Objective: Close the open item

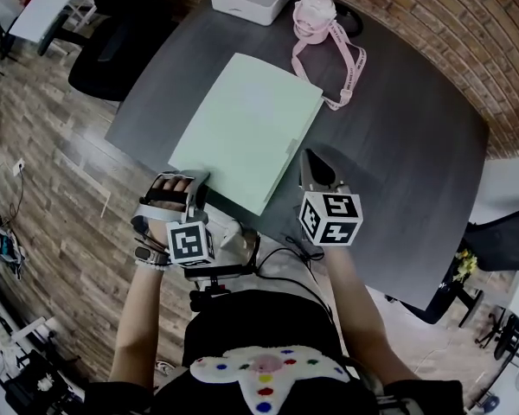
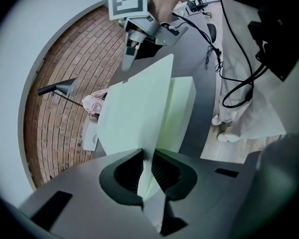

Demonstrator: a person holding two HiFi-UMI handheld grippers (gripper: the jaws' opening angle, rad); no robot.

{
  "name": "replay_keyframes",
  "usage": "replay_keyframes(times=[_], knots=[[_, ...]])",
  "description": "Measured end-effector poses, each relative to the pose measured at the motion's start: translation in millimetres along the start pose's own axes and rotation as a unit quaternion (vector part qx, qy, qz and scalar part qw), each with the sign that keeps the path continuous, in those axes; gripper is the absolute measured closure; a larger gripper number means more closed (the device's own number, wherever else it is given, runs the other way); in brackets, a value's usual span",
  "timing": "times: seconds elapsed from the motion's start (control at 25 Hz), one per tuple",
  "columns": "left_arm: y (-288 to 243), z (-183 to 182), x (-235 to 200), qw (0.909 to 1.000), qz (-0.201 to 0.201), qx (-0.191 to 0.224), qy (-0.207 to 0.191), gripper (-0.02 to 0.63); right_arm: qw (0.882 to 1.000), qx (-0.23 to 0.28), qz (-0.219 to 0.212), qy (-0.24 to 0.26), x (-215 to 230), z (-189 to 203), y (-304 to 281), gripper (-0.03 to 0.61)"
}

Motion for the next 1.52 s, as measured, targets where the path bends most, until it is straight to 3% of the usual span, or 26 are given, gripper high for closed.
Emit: replay_keyframes(times=[0.32,0.52,0.8,1.0,1.28,1.4,1.52], knots=[[-1.4,-6.3,8.1,0.9986,0.028,-0.006,-0.046,0.568,0.997,-0.027,-0.017,0.071,-20.9,-4.8,-26.7,0.569],[-1.9,-7.6,8.0,0.9985,0.028,-0.003,-0.047,0.563,0.996,-0.064,-0.017,0.065,-18.2,12.0,-41.0,0.571],[-3.0,-4.2,10.0,0.9998,0.004,-0.007,-0.018,0.565,0.996,-0.055,-0.010,0.071,-17.5,20.1,-45.4,0.571],[2.7,-3.7,4.6,0.9982,-0.024,0.015,0.054,0.535,0.997,-0.053,-0.018,0.047,-15.5,20.2,-45.9,0.571],[9.4,15.8,12.6,0.9882,-0.006,0.029,0.150,0.531,0.998,-0.049,-0.015,0.046,-16.1,20.3,-45.8,0.571],[13.2,33.2,4.7,0.9736,-0.007,0.036,0.225,0.532,0.997,-0.050,-0.008,0.050,-16.6,20.2,-45.7,0.571],[19.6,49.3,-8.5,0.9477,-0.004,0.053,0.315,0.559,0.995,-0.054,0.001,0.078,-20.3,19.7,-45.4,0.571]])
Point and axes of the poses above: the fingertips, and each gripper's own axes: y backward along the fingers, x to its right, z out of its underside, the point moved 2 cm from there along y, backward along the fingers, and after that the axes turned 12 degrees about -x, right-handed, at the moved point
